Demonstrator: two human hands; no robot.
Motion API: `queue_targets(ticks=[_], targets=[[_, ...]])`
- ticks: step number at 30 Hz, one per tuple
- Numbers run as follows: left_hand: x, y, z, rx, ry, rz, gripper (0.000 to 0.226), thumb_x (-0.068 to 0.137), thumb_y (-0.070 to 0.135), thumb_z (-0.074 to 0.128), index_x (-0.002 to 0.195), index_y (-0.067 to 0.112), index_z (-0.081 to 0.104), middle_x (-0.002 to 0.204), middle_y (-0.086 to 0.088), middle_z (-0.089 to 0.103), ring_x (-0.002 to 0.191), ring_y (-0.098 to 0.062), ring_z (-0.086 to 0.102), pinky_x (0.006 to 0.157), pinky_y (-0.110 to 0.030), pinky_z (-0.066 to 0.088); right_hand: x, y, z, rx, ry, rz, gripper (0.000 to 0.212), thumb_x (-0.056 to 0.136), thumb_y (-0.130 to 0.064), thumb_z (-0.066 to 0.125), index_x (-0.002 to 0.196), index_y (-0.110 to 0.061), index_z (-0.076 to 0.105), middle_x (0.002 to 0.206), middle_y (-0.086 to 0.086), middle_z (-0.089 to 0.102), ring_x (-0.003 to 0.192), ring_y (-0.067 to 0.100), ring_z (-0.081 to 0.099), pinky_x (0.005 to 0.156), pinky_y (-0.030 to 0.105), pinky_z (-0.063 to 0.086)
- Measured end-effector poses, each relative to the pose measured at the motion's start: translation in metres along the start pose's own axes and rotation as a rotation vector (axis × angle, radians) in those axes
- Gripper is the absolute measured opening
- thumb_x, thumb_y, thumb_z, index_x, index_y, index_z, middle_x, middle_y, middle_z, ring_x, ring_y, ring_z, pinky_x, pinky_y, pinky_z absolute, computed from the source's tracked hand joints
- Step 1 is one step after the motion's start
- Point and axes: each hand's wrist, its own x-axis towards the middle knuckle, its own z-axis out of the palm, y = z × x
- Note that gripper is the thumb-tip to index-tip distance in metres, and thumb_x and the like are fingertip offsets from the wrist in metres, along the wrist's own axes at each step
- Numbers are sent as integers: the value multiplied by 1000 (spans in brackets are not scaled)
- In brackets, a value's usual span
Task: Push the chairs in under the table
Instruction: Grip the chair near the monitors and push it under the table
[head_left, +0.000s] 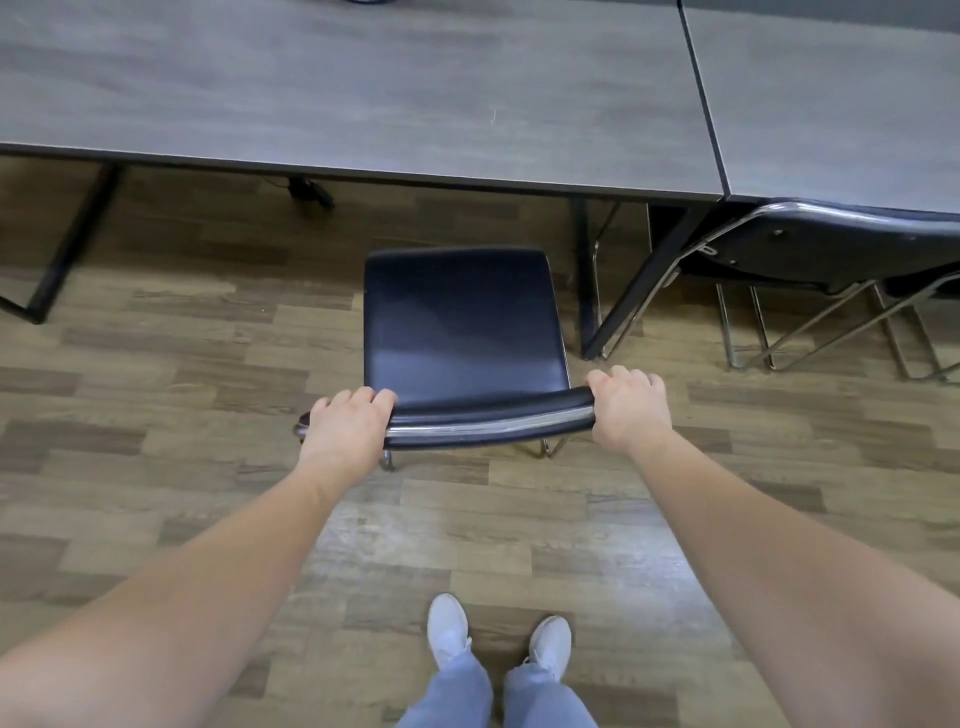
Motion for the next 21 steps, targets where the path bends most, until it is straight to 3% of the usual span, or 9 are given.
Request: queue_targets(ticks=[5, 13, 21], targets=[[5, -3, 2, -6, -5, 7, 42, 80, 2, 50, 114, 25, 53, 112, 2, 61, 106, -24, 57, 87, -39, 41, 0, 4, 1, 55, 16, 34, 40, 75, -17, 58, 114, -23, 54, 107, 3, 61, 106, 28, 54, 97, 37, 35], [23, -23, -7, 2, -29, 25, 44, 83, 3, 45, 118, 28, 52, 115, 5, 59, 109, -23, 53, 88, -38, 41, 4, -14, -3, 121, 81, 88, 32, 73, -9, 53, 103, -19, 57, 98, 3, 60, 98, 28, 54, 94, 36, 33], [84, -42, -32, 11, 27, 46, 42, 84, 2, 47, 116, 28, 52, 113, 3, 61, 106, -23, 55, 88, -37, 37, 43, -30, -17, 128, 141, 147, 29, 73, -5, 52, 99, -18, 56, 97, 3, 62, 98, 28, 54, 92, 37, 34]])
